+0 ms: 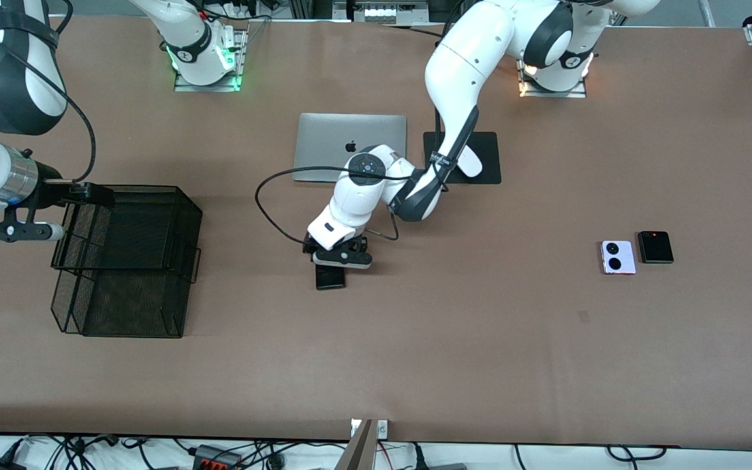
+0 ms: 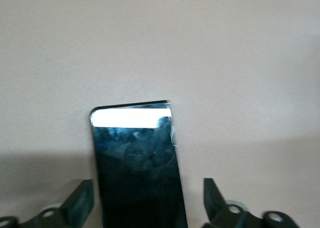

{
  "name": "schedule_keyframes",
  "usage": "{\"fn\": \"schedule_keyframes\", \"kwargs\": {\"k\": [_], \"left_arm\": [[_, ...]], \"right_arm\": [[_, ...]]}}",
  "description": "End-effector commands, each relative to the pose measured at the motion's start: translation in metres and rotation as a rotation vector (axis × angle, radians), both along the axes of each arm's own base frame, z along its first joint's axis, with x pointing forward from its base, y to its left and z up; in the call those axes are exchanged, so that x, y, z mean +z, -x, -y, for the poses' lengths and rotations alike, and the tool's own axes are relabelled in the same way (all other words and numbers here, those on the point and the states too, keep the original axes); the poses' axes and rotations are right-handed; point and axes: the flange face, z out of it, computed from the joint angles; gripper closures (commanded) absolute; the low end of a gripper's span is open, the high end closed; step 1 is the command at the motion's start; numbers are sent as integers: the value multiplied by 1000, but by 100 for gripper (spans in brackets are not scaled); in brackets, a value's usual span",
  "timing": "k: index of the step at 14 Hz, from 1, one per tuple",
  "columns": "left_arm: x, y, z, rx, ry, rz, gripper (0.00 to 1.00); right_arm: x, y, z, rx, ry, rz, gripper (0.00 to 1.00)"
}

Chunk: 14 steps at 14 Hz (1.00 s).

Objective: Place phones with both arms
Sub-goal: 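Lower the black phone onto the table and open the left gripper, then withdraw the left gripper while the right gripper reaches the black phone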

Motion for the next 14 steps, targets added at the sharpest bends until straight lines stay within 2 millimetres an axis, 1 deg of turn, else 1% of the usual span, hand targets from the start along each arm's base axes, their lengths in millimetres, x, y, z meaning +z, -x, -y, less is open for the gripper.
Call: {"fn": "schedule_keyframes", "kwargs": {"k": [1, 2, 3, 4, 5, 6, 7, 8, 9, 10, 11, 12, 13, 14], "left_arm": [[8, -2, 3, -8, -6, -6, 0], [14, -6, -1, -4, -10, -14, 0], [22, -17, -14, -1, -41, -46, 0], [40, -38, -38, 11, -62, -69, 0], [78, -58, -59, -25, -61, -57, 0], [106, -74, -84, -83, -76, -56, 0], [131, -95, -121, -125, -100, -80, 0], [148, -111, -154, -147, -114, -99, 0], [160, -118, -182, -168, -133, -118, 0], [165, -123, -211, -181, -149, -134, 0], [165, -124, -242, -207, -163, -149, 0], [156, -122, -272, -253, -183, -171, 0], [148, -116, -297, -295, -195, -182, 0], [147, -116, -330, -287, -196, -172, 0]], "right_arm": [[1, 1, -2, 10, 10, -3, 0], [1, 1, -2, 9, 10, -2, 0], [1, 1, -2, 8, 8, 1, 0], [-1, 0, -2, 6, 3, -2, 0], [-2, -1, -3, 8, -2, -2, 0], [-2, -1, -5, 17, -5, 0, 0], [1, -2, -17, 55, -6, 3, 0], [3, -3, -28, 84, -5, 9, 0], [5, -3, -36, 97, -5, 12, 0], [4, -3, -51, 117, -6, 14, 0], [-3, -4, -70, 140, -5, 8, 0], [-9, -5, -87, 167, -7, 6, 0], [-11, -4, -108, 200, -7, 11, 0], [-16, -2, -130, 236, -7, 12, 0]]}}
